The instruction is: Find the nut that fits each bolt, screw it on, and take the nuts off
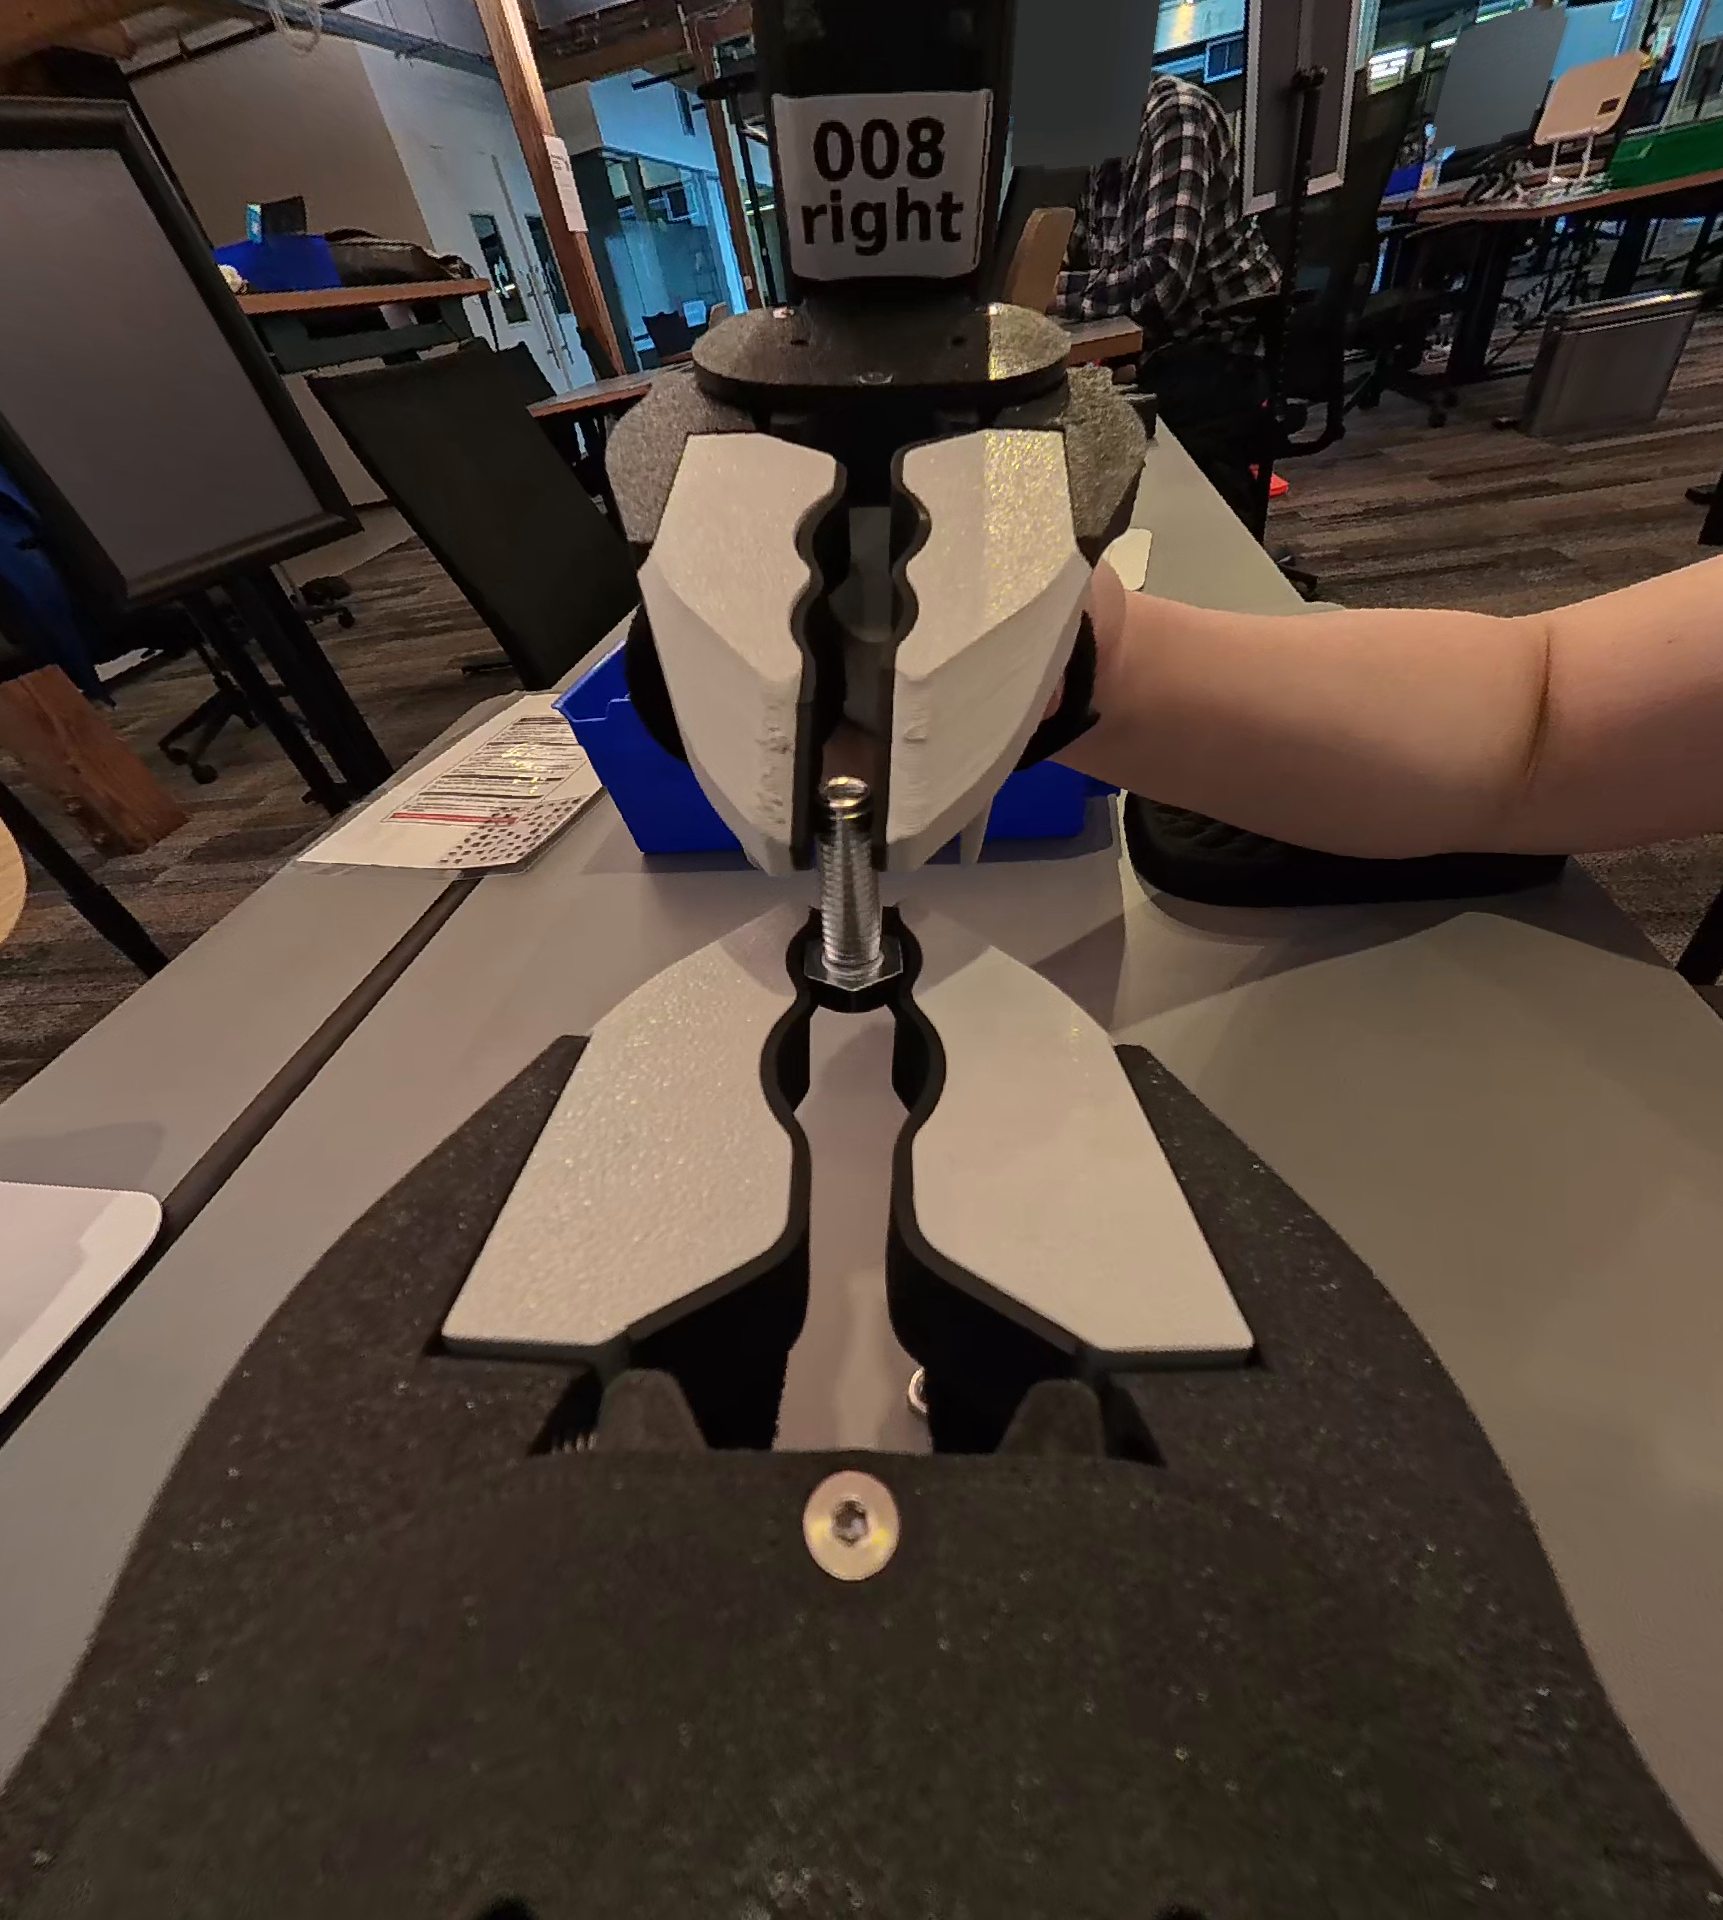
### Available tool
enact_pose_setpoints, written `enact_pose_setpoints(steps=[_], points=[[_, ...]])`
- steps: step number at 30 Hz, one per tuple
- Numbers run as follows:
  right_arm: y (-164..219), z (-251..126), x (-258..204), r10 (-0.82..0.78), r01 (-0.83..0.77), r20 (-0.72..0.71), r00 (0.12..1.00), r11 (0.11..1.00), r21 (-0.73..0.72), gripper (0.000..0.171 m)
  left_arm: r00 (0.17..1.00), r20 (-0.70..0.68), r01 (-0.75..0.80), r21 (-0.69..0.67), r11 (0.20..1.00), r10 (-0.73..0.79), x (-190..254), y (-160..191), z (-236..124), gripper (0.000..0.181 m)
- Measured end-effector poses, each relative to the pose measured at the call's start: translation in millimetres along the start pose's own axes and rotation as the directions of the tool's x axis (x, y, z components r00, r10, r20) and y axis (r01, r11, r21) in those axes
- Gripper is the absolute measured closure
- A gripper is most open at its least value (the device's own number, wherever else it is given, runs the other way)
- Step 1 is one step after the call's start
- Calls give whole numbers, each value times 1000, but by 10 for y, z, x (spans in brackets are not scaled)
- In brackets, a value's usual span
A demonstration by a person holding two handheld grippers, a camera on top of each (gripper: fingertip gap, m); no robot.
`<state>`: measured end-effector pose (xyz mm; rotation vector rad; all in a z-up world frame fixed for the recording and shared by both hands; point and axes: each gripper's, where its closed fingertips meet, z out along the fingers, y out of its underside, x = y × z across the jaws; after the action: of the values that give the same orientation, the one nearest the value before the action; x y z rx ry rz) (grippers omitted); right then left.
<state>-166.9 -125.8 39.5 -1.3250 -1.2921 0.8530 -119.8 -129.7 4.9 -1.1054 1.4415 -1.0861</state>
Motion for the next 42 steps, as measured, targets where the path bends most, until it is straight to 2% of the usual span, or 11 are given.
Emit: enact_pose_setpoints(steps=[13, 16, 20, 22, 26, 31, 35, 42], points=[[-29, -14, 13, -11, 11, -7, 1000, 1000, 18, 163, 1000, -3, 11, 3, 1000, -11, -4, -12, -7, 172], [-144, -73, 38, -13, 15, -29, 999, 997, 76, 150, 1000, 6, 4, -9, 1000, -4, -28, 3, -18, 172], [-192, -256, 98, -1, 4, -44, 999, 997, 76, 149, 998, 53, -14, -23, 1000, 15, -177, -16, -122, 172], [-39, -328, 111, 7, -7, -20, 1000, 1000, -4, 150, 994, 105, -12, -27, 1000, 15, -338, -27, -238, 172], [584, -306, 67, 119, -100, 66, 991, 966, -237, 151, 980, 196, 17, -12, 1000, -15, -653, -52, -518, 172], [1457, -53, -76, 125, -37, 125, 984, 835, -549, 152, 965, 260, 31, -13, 999, -27, -865, -67, -741, 172], [1734, 75, -155, 130, -14, 133, 982, 764, -645, 154, 959, 280, 39, -15, 999, -34, -930, -61, -811, 172], [1870, 191, -186, 134, -30, 94, 986, 713, -701, 149, 956, 292, 38, -27, 999, -28, -952, -49, -830, 172]])
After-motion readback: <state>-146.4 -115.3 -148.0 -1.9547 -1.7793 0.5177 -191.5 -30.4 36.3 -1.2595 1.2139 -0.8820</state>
